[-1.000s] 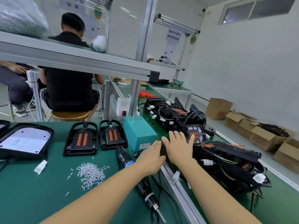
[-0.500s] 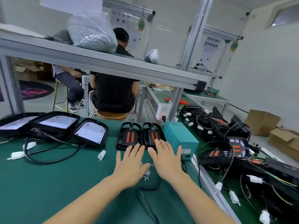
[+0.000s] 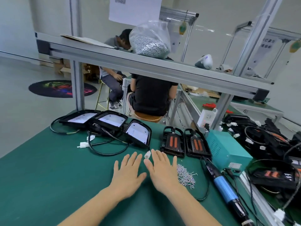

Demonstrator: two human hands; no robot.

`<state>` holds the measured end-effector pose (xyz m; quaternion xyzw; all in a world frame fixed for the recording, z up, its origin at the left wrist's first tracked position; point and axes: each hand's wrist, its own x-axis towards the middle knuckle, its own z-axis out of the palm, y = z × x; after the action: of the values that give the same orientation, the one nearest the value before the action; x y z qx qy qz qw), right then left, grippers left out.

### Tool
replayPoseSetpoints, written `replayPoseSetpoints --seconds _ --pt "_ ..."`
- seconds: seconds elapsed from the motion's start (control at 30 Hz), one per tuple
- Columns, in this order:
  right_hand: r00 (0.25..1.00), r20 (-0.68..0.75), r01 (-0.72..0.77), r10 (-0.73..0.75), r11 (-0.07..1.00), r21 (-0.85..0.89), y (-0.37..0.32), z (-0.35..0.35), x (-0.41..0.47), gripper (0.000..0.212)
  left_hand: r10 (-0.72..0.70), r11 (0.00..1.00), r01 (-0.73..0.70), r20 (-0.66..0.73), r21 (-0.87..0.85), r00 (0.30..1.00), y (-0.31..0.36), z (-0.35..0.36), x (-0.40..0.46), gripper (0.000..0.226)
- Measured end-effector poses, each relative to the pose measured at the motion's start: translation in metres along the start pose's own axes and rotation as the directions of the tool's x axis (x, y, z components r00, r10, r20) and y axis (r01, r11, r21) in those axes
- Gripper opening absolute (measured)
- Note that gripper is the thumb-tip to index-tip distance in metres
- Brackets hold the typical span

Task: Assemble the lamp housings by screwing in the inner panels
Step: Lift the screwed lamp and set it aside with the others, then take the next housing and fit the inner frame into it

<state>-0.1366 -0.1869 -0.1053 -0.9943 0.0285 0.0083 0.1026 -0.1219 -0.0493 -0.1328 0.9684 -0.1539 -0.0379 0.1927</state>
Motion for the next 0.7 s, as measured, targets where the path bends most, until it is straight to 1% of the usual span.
replayPoseSetpoints --seconds 0.17,0.27,0.33,0.4,0.47,0.5,0.53,0.6,0.7 --pt "0.999 -0.005 0.038 -0.038 0.999 -0.015 -0.011 0.016 0.003 0.058 -0.025 1.000 0.025 -0.062 -0.009 0.998 -0.021 -0.003 0.001 0.065" --pt "0.998 -0.001 0.064 -0.064 0.998 -0.027 -0.015 0.025 0.003 0.057 -0.032 0.999 0.028 -0.181 -0.028 0.983 -0.035 -0.011 0.004 0.060" --pt "0.996 -0.027 0.083 -0.084 0.995 -0.049 -0.017 0.028 0.003 0.055 -0.026 0.997 0.002 -0.315 -0.076 0.949 -0.047 -0.020 0.011 0.053" --pt "0.995 -0.054 0.085 -0.088 0.994 -0.068 -0.020 0.030 0.002 0.054 -0.011 0.995 -0.035 -0.462 -0.091 0.887 -0.059 -0.034 0.021 0.046" --pt "0.994 -0.061 0.083 -0.087 0.994 -0.069 -0.022 0.030 0.002 0.054 0.020 0.999 -0.043 -0.572 -0.027 0.820 -0.069 -0.053 0.039 0.043" --pt "0.994 -0.061 0.085 -0.089 0.994 -0.062 -0.023 0.030 0.002 0.055 0.043 0.999 -0.026 -0.596 0.036 0.802 -0.074 -0.063 0.050 0.043" --pt "0.994 -0.063 0.089 -0.092 0.995 -0.049 -0.024 0.029 0.002 0.055 0.060 0.994 0.008 -0.586 0.113 0.808 -0.079 -0.072 0.060 0.045" --pt "0.992 -0.076 0.100 -0.101 0.995 -0.015 -0.026 0.028 0.001 0.055 0.068 0.962 0.081 -0.517 0.260 0.853 -0.089 -0.088 0.082 0.049" --pt "0.989 -0.097 0.115 -0.112 0.993 0.031 -0.029 0.026 0.000 0.054 0.095 0.886 0.112 -0.413 0.450 0.906 -0.101 -0.100 0.108 0.042"
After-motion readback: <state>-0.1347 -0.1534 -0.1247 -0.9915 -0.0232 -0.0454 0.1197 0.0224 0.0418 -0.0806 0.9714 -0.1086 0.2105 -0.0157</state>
